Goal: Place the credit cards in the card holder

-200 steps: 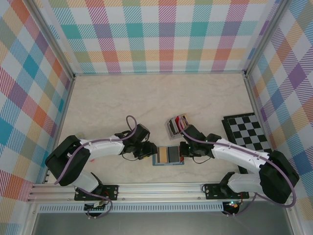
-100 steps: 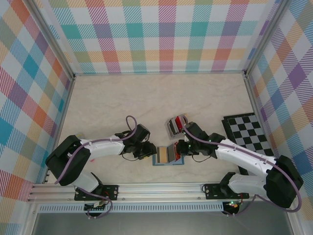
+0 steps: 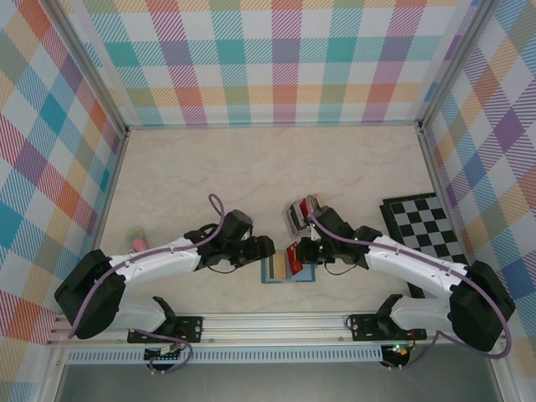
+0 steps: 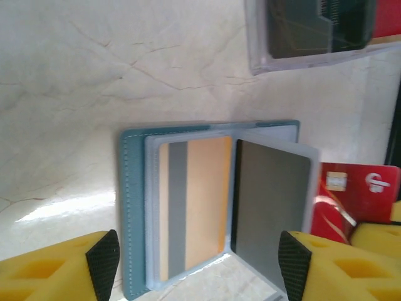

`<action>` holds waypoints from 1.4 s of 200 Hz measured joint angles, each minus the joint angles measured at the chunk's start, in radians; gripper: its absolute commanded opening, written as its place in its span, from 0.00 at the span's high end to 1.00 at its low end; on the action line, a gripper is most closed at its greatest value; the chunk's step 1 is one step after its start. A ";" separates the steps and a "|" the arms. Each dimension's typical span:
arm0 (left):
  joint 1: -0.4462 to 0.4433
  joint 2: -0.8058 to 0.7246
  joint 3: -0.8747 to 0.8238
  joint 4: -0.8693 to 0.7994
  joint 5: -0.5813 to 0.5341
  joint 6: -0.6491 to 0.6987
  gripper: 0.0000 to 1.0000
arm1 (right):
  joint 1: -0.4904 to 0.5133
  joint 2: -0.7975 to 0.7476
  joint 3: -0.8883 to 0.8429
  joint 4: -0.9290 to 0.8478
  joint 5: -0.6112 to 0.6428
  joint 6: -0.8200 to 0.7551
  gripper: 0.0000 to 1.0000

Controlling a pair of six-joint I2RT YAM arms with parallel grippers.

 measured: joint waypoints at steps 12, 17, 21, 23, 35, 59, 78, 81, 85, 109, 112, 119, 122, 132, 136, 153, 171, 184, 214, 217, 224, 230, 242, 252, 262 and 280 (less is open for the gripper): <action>-0.003 0.005 0.000 0.011 0.013 0.002 0.31 | 0.000 0.008 0.000 0.001 0.000 0.000 0.92; -0.005 0.011 0.002 0.018 0.020 0.003 0.31 | 0.000 0.011 0.000 0.001 -0.002 0.000 0.92; -0.007 0.016 0.004 0.021 0.023 0.004 0.31 | 0.000 0.014 0.000 0.001 -0.003 0.000 0.92; -0.008 0.020 0.005 0.022 0.026 0.005 0.31 | 0.000 0.014 0.000 0.001 -0.003 0.000 0.92; -0.016 0.040 0.010 0.037 0.039 0.007 0.31 | 0.000 0.020 0.000 0.002 -0.006 0.000 0.92; -0.030 0.066 0.019 0.045 0.049 0.008 0.31 | 0.000 0.023 0.001 0.001 -0.006 0.000 0.92; -0.032 0.074 0.021 0.047 0.054 0.008 0.31 | 0.000 0.023 0.003 0.001 -0.006 0.000 0.92; -0.032 0.075 0.022 0.048 0.054 0.008 0.31 | 0.000 0.023 0.003 0.001 -0.006 0.000 0.92; -0.032 0.077 0.023 0.047 0.054 0.008 0.32 | 0.000 0.024 0.004 0.001 -0.006 0.000 0.92; -0.033 0.085 0.032 0.048 0.054 0.012 0.32 | 0.000 0.034 0.007 0.001 -0.006 0.000 0.92; -0.033 0.086 0.033 0.048 0.054 0.013 0.32 | 0.000 0.037 0.008 0.001 -0.006 0.000 0.92; -0.033 0.088 0.034 0.051 0.055 0.015 0.32 | 0.000 0.042 0.010 0.001 -0.006 0.000 0.92; -0.033 0.089 0.034 0.051 0.055 0.015 0.32 | 0.000 0.043 0.010 0.001 -0.006 0.000 0.92; -0.033 0.092 0.034 0.055 0.056 0.016 0.32 | 0.000 0.047 0.011 0.001 -0.006 0.000 0.92; -0.033 0.093 0.034 0.057 0.058 0.016 0.33 | 0.000 0.048 0.011 0.001 -0.006 0.000 0.92; -0.033 0.093 0.034 0.064 0.061 0.019 0.36 | 0.000 0.050 0.016 0.000 -0.005 0.000 0.92; -0.033 0.095 0.034 0.067 0.063 0.024 0.38 | 0.000 0.050 0.023 -0.010 0.010 0.001 0.92; -0.033 0.099 0.034 0.066 0.062 0.027 0.37 | 0.000 0.050 0.031 -0.035 0.039 0.007 0.92; -0.033 0.098 0.034 0.064 0.051 0.027 0.32 | 0.000 0.031 0.050 -0.138 0.167 0.039 0.92; -0.033 0.097 0.034 0.063 0.050 0.029 0.32 | 0.000 0.024 0.050 -0.147 0.179 0.042 0.92; -0.033 0.091 0.034 0.059 0.038 0.030 0.31 | 0.000 0.000 0.050 -0.171 0.209 0.051 0.92; -0.033 0.082 0.034 0.049 0.026 0.031 0.30 | 0.000 -0.023 0.050 -0.184 0.229 0.055 0.92; -0.034 0.053 0.034 0.019 -0.006 0.030 0.30 | 0.000 -0.090 0.046 -0.192 0.262 0.060 0.92; -0.034 0.028 0.034 -0.004 -0.032 0.030 0.31 | 0.000 -0.149 0.034 -0.178 0.274 0.059 0.92; -0.032 0.010 0.033 -0.019 -0.050 0.029 0.31 | 0.000 -0.201 0.010 -0.145 0.270 0.059 0.92; -0.028 0.006 0.028 -0.021 -0.060 0.023 0.35 | 0.000 -0.225 -0.044 -0.053 0.215 0.060 0.92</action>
